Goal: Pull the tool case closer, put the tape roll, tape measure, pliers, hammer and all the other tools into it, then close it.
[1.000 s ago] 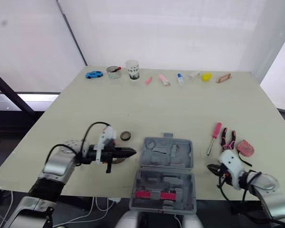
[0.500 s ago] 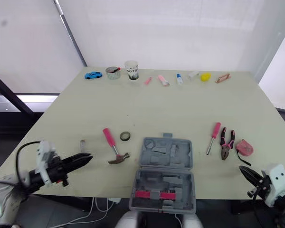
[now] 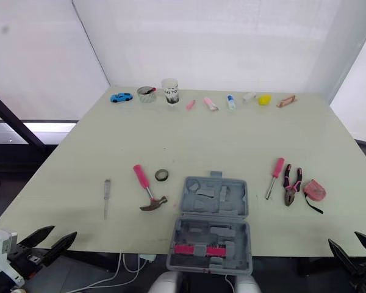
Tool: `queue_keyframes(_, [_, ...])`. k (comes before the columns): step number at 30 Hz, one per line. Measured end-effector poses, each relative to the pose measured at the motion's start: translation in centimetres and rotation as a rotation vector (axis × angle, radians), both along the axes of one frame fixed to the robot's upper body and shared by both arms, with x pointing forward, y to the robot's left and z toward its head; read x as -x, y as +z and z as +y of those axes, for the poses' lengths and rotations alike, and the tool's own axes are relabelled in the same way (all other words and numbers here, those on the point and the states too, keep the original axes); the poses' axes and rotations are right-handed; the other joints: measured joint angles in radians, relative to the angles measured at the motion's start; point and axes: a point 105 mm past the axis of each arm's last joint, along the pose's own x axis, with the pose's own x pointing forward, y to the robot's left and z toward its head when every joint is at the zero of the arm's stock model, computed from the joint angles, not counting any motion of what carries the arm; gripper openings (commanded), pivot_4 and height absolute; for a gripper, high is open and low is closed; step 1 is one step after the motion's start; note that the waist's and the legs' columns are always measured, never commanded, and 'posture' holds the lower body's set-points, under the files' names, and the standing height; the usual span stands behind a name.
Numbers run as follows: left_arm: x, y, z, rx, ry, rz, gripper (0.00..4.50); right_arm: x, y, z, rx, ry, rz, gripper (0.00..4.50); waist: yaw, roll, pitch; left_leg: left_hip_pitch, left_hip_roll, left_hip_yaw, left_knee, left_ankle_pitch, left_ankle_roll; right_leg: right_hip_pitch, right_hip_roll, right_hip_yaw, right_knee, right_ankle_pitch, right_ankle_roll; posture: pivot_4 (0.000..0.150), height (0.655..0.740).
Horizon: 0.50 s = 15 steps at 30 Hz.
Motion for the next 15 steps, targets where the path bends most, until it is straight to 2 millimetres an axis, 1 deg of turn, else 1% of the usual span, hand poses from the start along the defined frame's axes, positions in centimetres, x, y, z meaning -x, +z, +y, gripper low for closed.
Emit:
queue_keyframes(1, [0.1, -0.1, 0.1, -0.003, 0.002, -0.002, 4.50, 0.1, -0.1, 0.0, -0.001, -0.004, 0.004, 4.43, 0.000, 0.001, 0.000, 0.000, 0.000, 0.000, 0.000, 0.000, 0.000, 0.000, 0.000, 0.000, 0.000, 0.001, -0.003, 0.150, 0.7400])
queue_keyframes(4, [-0.1, -0.4, 0.3, -0.029, -0.004, 0.013, 4.50, 0.0, 0.2, 0.2, 0.005, -0.002, -0.004, 4.43, 0.001, 0.001, 0.000, -0.001, -0.001, 0.001, -0.001, 0.001, 0.002, -0.001, 0.000, -0.003, 0.000, 0.001, -0.004, 0.150, 0.7400])
queue_keyframes(7, [-0.8, -0.5, 0.0, -0.203, -0.120, 0.080, 4.50, -0.9, 1.1, 1.1, 0.003, 0.041, -0.037, 4.43, 0.002, 0.000, -0.001, -0.001, 0.000, 0.001, -0.001, 0.002, 0.003, -0.001, 0.003, -0.005, 0.000, 0.001, -0.004, 0.150, 0.7400])
queue_keyframes(9, [-1.9, -0.1, -0.3, -0.279, -0.179, 0.087, 4.50, -1.5, 1.6, 2.1, -0.006, 0.083, -0.056, 4.43, 0.002, 0.000, -0.001, -0.001, 0.000, 0.001, -0.001, 0.001, 0.002, -0.001, 0.002, -0.004, 0.000, 0.001, -0.004, 0.150, 0.7400])
queue_keyframes(11, [-3.5, 0.6, -0.9, -0.325, -0.228, 0.069, 4.50, -2.2, 2.2, 3.6, -0.007, 0.154, -0.082, 4.43, 0.004, 0.000, 0.000, -0.001, 0.000, 0.001, -0.001, 0.001, 0.001, -0.001, 0.002, -0.005, 0.000, 0.001, -0.004, 0.150, 0.7400])
queue_keyframes(12, [-4.6, 1.3, -1.3, -0.365, -0.262, 0.056, 4.50, -2.7, 2.7, 4.8, -0.009, 0.220, -0.103, 4.43, 0.004, 0.000, 0.000, 0.000, 0.000, 0.001, 0.000, 0.001, 0.001, -0.001, 0.002, -0.005, 0.001, 0.001, -0.003, 0.150, 0.7400])
queue_keyframes(13, [-5.2, 1.7, -1.6, -0.391, -0.288, 0.047, 4.50, -3.1, 3.3, 5.5, -0.014, 0.256, -0.122, 4.43, 0.003, 0.001, 0.000, 0.000, 0.000, 0.001, 0.000, 0.001, 0.002, -0.001, 0.002, -0.005, 0.001, 0.001, -0.004, 0.150, 0.7400])
queue_keyframes(14, [-5.8, 2.2, -1.9, -0.427, -0.324, 0.046, 4.50, -3.5, 3.8, 6.0, -0.023, 0.285, -0.130, 4.43, 0.002, 0.001, 0.000, 0.000, 0.000, 0.001, 0.000, 0.003, 0.004, -0.001, 0.003, -0.004, 0.001, 0.001, -0.004, 0.150, 0.7400])
queue_keyframes(15, [-6.0, 2.3, -2.0, -0.436, -0.334, 0.045, 4.50, -3.6, 4.0, 6.1, -0.027, 0.291, -0.133, 4.43, 0.001, 0.001, 0.000, 0.000, 0.000, 0.002, -0.001, 0.003, 0.005, -0.001, 0.004, -0.004, 0.001, 0.001, -0.004, 0.150, 0.7400])
